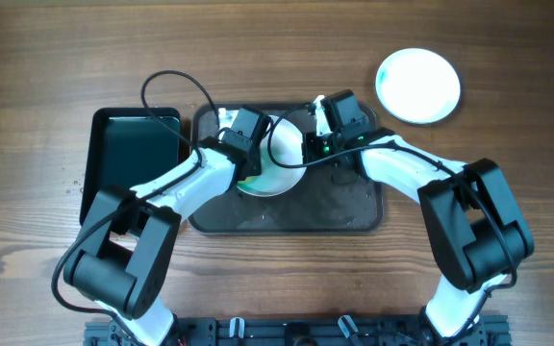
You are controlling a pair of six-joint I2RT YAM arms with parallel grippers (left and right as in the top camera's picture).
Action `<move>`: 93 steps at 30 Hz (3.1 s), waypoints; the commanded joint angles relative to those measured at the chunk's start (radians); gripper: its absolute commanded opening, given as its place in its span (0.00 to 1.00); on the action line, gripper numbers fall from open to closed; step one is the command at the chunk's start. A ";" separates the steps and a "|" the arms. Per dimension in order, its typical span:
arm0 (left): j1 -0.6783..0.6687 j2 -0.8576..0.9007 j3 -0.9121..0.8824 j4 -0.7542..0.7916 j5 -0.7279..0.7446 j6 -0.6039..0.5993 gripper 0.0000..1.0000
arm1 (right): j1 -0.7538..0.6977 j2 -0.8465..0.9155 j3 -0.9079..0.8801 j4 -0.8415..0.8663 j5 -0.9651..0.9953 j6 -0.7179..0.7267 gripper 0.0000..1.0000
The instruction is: Clean dirty plates on tray and stack at the side
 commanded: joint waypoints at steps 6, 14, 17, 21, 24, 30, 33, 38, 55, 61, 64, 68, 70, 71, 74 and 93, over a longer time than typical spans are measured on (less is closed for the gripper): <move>0.045 -0.079 0.011 0.049 -0.246 -0.163 0.04 | -0.010 0.035 0.000 -0.017 0.066 -0.148 0.04; 0.292 -0.211 0.011 0.016 0.125 -0.183 0.04 | -0.010 -0.041 0.076 -0.018 0.099 -0.258 0.04; 0.451 -0.212 0.011 -0.076 0.259 -0.183 0.04 | -0.010 -0.089 0.110 -0.017 0.154 -0.296 0.04; 0.616 -0.211 0.009 -0.219 0.261 -0.183 0.04 | 0.005 -0.177 0.129 -0.010 0.257 -0.447 0.04; 0.676 -0.211 -0.005 -0.234 0.261 -0.179 0.04 | 0.044 -0.237 0.129 -0.005 0.410 -0.544 0.04; 0.694 -0.211 -0.079 -0.145 0.261 -0.180 0.04 | 0.175 -0.302 0.129 0.032 0.698 -0.737 0.04; 0.694 -0.211 -0.114 -0.067 0.261 -0.180 0.04 | 0.258 -0.302 0.129 0.081 0.832 -0.906 0.04; 0.694 -0.209 -0.117 -0.051 0.261 -0.180 0.04 | 0.371 -0.302 0.129 0.192 1.028 -1.195 0.04; 0.694 -0.267 -0.093 -0.066 0.280 -0.179 0.72 | 0.471 -0.302 0.129 0.458 1.202 -1.722 0.04; 0.694 -0.405 -0.094 -0.075 0.280 -0.179 1.00 | 0.471 -0.302 0.129 0.579 1.279 -1.906 0.04; 0.694 -0.401 -0.094 -0.075 0.280 -0.179 1.00 | 0.470 -0.301 0.127 0.542 1.290 -1.815 0.04; 0.694 -0.401 -0.094 -0.076 0.280 -0.179 1.00 | 0.430 -0.301 0.126 0.079 0.988 -1.415 0.04; 0.694 -0.401 -0.094 -0.076 0.280 -0.179 1.00 | 0.348 -0.302 0.126 0.058 0.824 -1.258 0.04; 0.694 -0.401 -0.094 -0.076 0.280 -0.179 1.00 | 0.297 -0.302 0.127 0.114 0.817 -1.160 0.05; 0.694 -0.401 -0.094 -0.075 0.280 -0.179 1.00 | 0.129 -0.308 0.127 0.233 0.759 -0.846 0.04; 0.694 -0.401 -0.094 -0.075 0.280 -0.179 1.00 | -0.684 -0.017 0.126 0.173 0.103 0.185 0.41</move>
